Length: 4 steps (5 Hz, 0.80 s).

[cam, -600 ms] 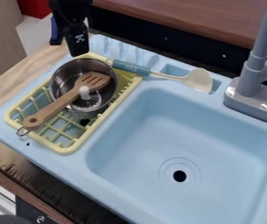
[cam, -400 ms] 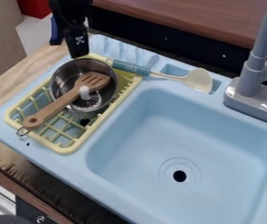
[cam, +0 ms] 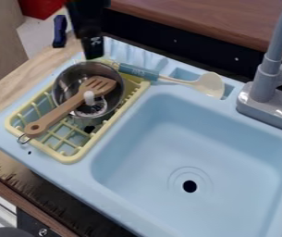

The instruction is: Move the spoon in the right side of the sink

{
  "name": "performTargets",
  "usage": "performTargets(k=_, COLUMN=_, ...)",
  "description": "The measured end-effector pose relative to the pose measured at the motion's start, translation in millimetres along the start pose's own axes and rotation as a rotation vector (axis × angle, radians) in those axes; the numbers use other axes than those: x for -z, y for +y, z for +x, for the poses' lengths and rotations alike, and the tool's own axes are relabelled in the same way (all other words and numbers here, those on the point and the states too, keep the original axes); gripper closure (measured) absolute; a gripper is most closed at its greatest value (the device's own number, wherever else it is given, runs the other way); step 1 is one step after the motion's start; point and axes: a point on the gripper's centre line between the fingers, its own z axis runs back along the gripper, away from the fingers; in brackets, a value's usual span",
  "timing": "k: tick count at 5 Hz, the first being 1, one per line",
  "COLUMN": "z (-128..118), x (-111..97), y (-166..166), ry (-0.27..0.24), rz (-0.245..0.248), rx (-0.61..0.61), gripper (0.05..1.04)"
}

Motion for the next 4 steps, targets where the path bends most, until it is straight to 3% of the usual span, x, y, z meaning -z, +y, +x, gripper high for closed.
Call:
performTargets(k=1, z=15.7, x=-2.7, y=-6.2, ry=-0.019, rz=0.006, rx=0.031, gripper=0.085)
performTargets(k=2, z=20.8, x=21.5, y=-33.9, ry=-0.021, rz=-0.005, rx=0.078, gripper=0.085)
performTargets(k=4, z=43.3, x=27.6, y=-61.4, ry=-0.022, rz=0.041, rx=0.124, gripper=0.085)
